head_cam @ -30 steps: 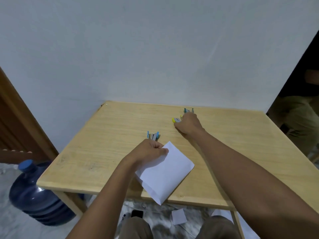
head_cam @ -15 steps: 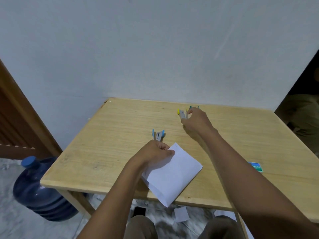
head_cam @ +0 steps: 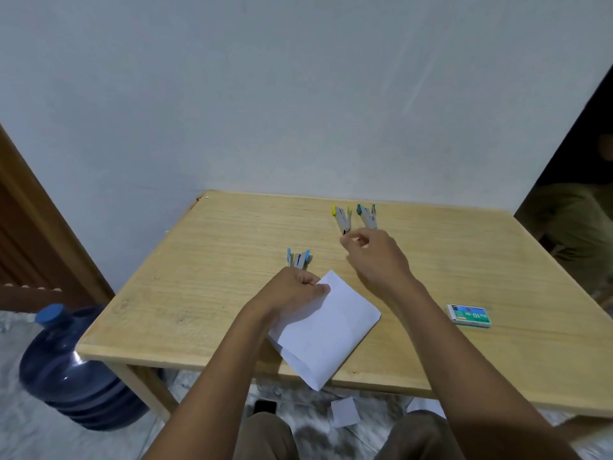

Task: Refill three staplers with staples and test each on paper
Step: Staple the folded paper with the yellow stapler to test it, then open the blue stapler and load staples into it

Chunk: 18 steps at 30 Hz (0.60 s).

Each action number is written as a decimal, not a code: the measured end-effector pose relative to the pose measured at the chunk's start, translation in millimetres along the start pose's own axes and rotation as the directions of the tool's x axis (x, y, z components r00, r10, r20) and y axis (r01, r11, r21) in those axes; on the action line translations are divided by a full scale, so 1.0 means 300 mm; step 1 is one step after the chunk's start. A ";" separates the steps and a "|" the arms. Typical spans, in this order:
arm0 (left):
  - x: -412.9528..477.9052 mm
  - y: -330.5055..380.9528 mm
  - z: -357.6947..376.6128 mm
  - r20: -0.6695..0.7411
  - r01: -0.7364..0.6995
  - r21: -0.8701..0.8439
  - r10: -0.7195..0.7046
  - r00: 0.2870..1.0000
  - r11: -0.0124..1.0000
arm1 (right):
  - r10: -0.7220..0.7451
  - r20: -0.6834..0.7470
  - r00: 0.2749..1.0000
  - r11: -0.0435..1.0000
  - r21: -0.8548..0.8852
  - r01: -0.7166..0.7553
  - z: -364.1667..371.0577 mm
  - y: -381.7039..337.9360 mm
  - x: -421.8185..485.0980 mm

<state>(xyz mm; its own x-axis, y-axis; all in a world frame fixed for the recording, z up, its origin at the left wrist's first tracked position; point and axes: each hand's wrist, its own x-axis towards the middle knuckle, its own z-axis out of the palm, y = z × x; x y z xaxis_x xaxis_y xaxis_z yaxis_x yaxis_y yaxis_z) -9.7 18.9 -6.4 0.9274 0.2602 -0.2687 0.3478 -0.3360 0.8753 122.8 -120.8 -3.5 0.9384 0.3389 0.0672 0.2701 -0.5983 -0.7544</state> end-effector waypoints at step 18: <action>0.065 -0.015 0.058 -0.619 0.226 0.425 0.099 0.779 0.877 | 0.301 -0.182 0.936 0.829 0.535 -0.163 -0.321 0.155 -0.180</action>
<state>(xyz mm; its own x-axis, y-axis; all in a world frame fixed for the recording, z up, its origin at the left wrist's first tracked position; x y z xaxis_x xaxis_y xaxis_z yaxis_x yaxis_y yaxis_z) 9.3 9.8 -22.6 0.6721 0.7296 0.1262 0.5726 -0.6202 0.5361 105.4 -236.9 20.8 0.9989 0.0048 -0.0456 -0.0442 -0.1631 -0.9856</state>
